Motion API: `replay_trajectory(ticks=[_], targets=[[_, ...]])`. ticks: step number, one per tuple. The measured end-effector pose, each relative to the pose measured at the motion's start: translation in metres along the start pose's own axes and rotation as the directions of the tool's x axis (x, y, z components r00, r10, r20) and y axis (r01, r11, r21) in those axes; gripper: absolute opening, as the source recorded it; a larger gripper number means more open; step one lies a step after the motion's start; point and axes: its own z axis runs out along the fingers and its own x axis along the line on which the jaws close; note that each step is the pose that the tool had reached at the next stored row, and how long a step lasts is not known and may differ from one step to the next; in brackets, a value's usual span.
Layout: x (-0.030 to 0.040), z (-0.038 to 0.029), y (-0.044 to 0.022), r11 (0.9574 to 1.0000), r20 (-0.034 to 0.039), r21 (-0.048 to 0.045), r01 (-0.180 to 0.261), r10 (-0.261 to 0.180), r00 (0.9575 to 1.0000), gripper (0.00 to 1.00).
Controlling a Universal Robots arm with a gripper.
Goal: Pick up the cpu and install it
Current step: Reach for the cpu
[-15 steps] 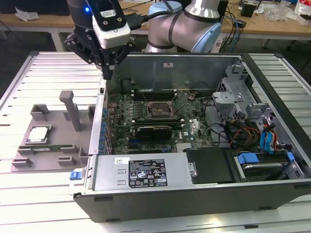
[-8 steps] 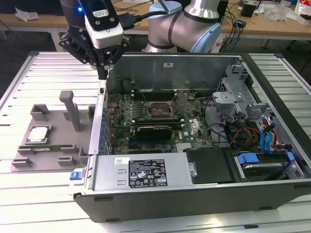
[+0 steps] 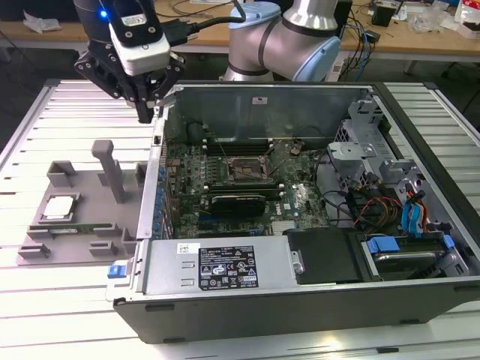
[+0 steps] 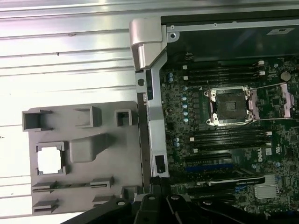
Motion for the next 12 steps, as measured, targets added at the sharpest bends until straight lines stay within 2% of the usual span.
replay_trajectory(ticks=[3, 7, 12], targets=[[0.0058, -0.0001, -0.0004, 1.0, 0.0, 0.0, 0.0, 0.0, 1.0, 0.11], [0.0171, -0.0004, -0.0012, 1.0, 0.0, -0.0001, 0.0, 0.0, 1.0, 0.11], [0.0241, -0.0006, -0.0016, 1.0, 0.0, 0.0, 0.0, 0.0, 1.0, 0.11]])
